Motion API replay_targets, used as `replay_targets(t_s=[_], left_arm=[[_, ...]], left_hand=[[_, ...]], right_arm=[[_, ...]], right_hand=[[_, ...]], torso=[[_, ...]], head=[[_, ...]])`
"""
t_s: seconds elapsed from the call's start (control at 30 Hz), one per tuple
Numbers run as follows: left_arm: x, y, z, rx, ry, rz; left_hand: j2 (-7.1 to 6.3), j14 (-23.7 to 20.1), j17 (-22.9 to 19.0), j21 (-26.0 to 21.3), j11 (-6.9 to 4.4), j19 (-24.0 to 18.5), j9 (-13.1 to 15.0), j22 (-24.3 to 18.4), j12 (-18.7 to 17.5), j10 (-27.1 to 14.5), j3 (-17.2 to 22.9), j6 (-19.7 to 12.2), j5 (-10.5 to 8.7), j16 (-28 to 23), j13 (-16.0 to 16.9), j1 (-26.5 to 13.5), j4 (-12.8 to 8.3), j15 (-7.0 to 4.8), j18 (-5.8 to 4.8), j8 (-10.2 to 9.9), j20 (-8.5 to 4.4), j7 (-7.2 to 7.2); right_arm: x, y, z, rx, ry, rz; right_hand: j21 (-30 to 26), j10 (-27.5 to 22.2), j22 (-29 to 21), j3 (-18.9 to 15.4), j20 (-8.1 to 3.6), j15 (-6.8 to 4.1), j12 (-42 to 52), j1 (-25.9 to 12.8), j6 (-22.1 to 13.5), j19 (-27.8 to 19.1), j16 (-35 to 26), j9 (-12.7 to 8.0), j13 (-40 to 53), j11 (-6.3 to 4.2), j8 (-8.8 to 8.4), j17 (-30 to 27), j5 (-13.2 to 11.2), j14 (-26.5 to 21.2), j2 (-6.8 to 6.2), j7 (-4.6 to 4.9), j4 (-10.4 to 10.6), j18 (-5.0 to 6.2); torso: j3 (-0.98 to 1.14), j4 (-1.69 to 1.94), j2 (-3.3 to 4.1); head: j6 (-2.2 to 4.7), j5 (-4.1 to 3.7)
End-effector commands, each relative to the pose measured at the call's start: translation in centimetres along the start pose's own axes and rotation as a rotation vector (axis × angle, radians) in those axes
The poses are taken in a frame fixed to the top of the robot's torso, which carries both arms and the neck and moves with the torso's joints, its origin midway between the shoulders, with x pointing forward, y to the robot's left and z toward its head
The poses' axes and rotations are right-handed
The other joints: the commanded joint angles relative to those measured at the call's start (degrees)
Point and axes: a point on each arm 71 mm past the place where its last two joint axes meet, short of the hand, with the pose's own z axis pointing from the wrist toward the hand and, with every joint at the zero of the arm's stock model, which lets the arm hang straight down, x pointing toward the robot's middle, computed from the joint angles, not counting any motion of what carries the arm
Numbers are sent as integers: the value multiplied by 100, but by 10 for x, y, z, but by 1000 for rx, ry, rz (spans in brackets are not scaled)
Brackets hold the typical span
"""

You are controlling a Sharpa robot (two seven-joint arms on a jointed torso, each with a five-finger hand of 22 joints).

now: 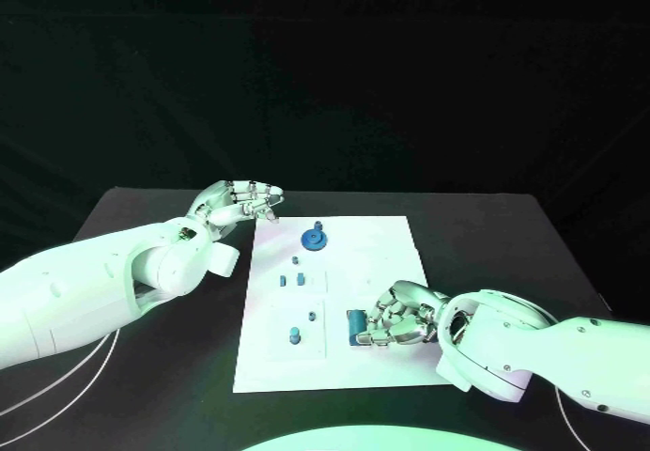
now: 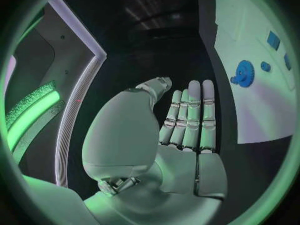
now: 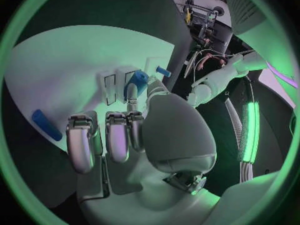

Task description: Assemble the parts on the task board

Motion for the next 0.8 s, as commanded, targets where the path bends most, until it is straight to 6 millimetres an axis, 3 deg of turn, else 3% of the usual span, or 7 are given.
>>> replay_targets(t_s=[0.03, 0.5, 0.8], left_arm=[[2, 0, 0, 3, 16, -8], [1, 0, -1, -1, 14, -7], [1, 0, -1, -4, 15, -7]], left_hand=[[20, -37, 4, -20, -9, -30, -5, -9, 20, -40, 4, -53, 18, 10, -5, -35, 24, 13, 45, 23, -2, 9], [61, -95, 9, -71, -2, -69, -2, -28, 58, -67, 20, -61, 20, 18, 0, -49, 62, 27, 38, 47, 15, 13], [67, -146, 15, -108, 2, -108, 1, -39, 78, -93, 39, -63, 23, 26, 1, -21, 54, 35, 35, 66, 25, 12]], right_arm=[[3, -2, 2, 10, 17, -29], [-2, -9, 5, 43, -15, -21], [0, -9, 3, 32, 22, -20]], right_hand=[[26, 406, 1510, 91, -39, -57, 33, 102, 53, 588, 24, -14, 1255, -43, -45, 887, 11, 481, 23, -11, 7, -81], [26, 412, 1510, 266, -49, -69, 40, 165, 119, 588, 32, -31, 1262, -58, -47, 914, 3, 486, 106, -30, 22, -81], [26, 413, 1510, 254, -52, -70, 41, 55, 128, 588, 31, -33, 1264, -57, -46, 913, -11, 486, 17, -26, 27, -81]], torso=[[-4, -2, -3], [4, -7, -3], [4, -7, -2]], head=[[-7, 5], [-2, 14], [-8, 13]])
